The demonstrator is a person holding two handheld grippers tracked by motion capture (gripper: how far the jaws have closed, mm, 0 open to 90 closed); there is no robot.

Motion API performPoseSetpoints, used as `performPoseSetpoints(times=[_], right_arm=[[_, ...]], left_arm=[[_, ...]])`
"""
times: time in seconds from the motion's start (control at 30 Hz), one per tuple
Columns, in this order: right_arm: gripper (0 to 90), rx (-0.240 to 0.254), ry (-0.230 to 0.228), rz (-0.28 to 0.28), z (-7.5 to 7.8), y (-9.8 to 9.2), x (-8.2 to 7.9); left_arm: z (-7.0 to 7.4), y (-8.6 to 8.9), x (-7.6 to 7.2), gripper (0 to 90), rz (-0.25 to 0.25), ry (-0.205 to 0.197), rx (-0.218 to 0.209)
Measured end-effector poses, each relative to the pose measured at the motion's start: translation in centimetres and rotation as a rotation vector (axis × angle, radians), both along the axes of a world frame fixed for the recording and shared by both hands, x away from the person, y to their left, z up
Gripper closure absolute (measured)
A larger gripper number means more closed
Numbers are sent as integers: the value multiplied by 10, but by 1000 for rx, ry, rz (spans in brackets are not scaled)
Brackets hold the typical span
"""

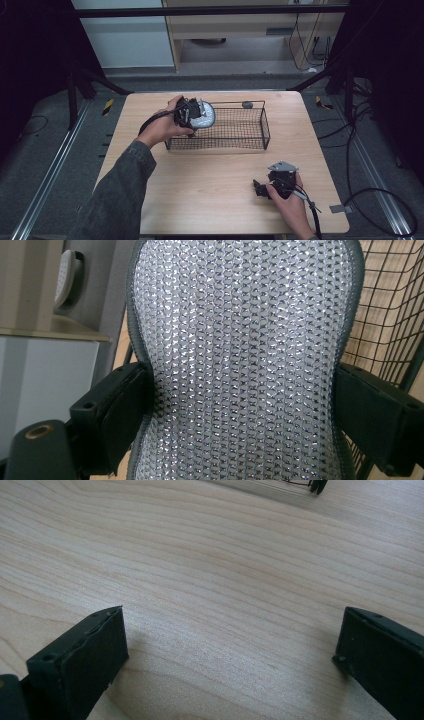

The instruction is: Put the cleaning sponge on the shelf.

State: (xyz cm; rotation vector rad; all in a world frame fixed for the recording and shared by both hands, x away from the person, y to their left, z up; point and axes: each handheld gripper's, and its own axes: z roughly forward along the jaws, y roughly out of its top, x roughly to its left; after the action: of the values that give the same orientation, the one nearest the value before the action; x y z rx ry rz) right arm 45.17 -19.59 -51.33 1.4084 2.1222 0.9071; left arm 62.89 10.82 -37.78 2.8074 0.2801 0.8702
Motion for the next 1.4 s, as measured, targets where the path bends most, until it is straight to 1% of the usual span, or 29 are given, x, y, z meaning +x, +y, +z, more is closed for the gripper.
performPoseSetpoints(times=[0.17,0.33,0.43,0.47,0.53,0.83,0.93,1.03,1.07,1.1,1.13,1.17,1.23,1.3,1.33,1.4], right_arm=[[4,0,0,0,0,0,0],[4,-1,-2,1,0,0,0],[4,-1,-2,1,0,0,0],[4,-1,-2,1,0,0,0],[4,-1,-2,1,0,0,0],[4,-1,-2,1,0,0,0],[4,-1,-2,1,0,0,0],[4,-1,-2,1,0,0,0],[4,-1,-2,1,0,0,0],[4,-1,-2,1,0,0,0],[4,0,-1,0,0,0,0],[4,0,-1,1,0,0,0],[4,0,-1,0,0,0,0],[4,0,-1,0,0,0,0],[4,0,-1,0,0,0,0],[4,-1,-1,1,0,0,0]], left_arm=[[-2,-1,2,102,5,8,-5],[-5,-3,4,101,-1,16,1],[-7,-4,5,100,-2,21,-4],[-7,-4,7,100,-2,26,-12],[-8,-3,8,100,0,36,-21],[-11,3,13,98,17,59,-24],[-12,3,14,95,18,58,-26],[-14,3,16,89,26,70,-27],[-15,3,17,85,31,78,-27],[-16,3,17,78,38,97,-27],[-18,3,18,73,35,100,-16],[-18,4,18,68,39,102,-13],[-18,5,19,74,50,106,-19],[-17,5,19,56,64,118,-44],[-16,6,19,56,58,109,-43],[-14,6,19,59,62,114,-64]])
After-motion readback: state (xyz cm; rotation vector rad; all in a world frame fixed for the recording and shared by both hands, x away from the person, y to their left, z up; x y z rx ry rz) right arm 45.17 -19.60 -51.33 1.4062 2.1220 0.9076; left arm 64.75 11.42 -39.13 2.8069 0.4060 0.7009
